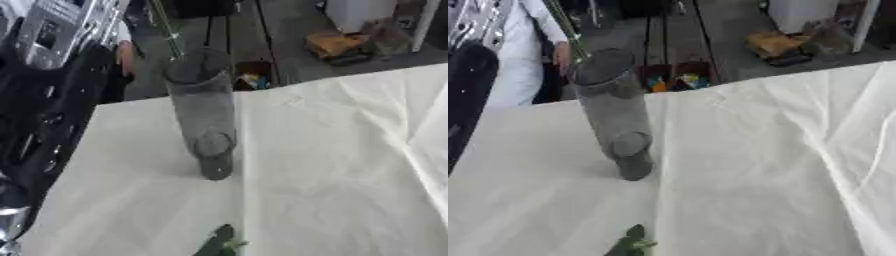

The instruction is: Arrange flowers into the vase.

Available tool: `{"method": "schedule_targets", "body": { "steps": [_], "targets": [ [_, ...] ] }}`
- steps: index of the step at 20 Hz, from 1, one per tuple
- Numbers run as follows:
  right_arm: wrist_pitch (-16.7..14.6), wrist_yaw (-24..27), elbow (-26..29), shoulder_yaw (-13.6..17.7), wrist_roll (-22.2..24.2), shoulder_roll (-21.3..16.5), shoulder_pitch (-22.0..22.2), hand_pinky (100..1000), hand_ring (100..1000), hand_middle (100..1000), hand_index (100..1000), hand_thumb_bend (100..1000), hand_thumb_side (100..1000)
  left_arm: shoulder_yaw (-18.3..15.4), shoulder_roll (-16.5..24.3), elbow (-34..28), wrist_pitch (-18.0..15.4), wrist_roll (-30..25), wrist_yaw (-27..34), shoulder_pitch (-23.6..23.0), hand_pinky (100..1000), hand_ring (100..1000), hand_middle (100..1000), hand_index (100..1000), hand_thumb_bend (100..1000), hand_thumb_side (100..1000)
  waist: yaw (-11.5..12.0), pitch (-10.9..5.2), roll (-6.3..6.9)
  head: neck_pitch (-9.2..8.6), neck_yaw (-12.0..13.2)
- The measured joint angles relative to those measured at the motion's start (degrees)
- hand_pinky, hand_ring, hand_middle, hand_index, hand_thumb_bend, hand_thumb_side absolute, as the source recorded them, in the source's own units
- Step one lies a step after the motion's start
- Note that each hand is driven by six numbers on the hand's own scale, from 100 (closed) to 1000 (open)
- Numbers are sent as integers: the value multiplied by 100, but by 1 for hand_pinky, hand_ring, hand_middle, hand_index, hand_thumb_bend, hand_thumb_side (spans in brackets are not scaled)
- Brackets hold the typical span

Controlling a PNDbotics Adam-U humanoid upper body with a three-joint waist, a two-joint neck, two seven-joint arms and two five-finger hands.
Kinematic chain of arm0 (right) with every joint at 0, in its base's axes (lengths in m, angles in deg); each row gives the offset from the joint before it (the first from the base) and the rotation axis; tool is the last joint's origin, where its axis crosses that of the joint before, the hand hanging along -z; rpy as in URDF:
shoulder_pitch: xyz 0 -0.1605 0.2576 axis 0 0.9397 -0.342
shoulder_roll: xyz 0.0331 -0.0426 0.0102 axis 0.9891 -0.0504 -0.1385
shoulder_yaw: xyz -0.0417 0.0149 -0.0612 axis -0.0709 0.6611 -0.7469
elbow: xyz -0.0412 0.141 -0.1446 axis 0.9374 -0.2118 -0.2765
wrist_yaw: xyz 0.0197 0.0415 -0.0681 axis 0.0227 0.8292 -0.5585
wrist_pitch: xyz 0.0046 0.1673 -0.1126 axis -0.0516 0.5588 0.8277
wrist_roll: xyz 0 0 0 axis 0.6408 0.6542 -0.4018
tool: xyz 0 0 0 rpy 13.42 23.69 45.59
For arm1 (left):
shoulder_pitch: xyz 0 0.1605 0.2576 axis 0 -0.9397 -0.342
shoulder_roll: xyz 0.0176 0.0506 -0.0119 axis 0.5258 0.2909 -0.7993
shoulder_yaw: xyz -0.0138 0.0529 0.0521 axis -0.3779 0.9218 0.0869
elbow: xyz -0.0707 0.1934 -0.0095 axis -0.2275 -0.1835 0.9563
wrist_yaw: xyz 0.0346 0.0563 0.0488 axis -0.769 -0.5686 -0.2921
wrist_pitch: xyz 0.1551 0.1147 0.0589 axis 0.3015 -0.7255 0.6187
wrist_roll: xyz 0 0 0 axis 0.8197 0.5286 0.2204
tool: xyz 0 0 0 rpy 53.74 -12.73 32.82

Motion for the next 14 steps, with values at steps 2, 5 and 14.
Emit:
{"method": "schedule_targets", "body": {
  "steps": [2, 5, 14],
  "targets": [
    [0, 0, 0, 0, 1, 0, 0, 847, 773, 379, 888, 100, 888, 0, -2, 14, 3, 4, 15, -1, 100, 100, 100, 100, 150, 299, -15, 1, 1, -1, 0],
    [1, 0, 0, 0, 2, 1, -5, 848, 773, 378, 888, 100, 889, 3, -4, 19, 4, 5, 11, -13, 100, 100, 100, 100, 148, 299, -23, 9, 3, -4, 0],
    [11, 0, 0, 0, 22, 38, -33, 850, 775, 375, 889, 100, 891, 37, -56, 23, 12, -8, -82, -87, 100, 100, 100, 100, 139, 307, -58, 73, 19, -8, 0]
  ]
}}
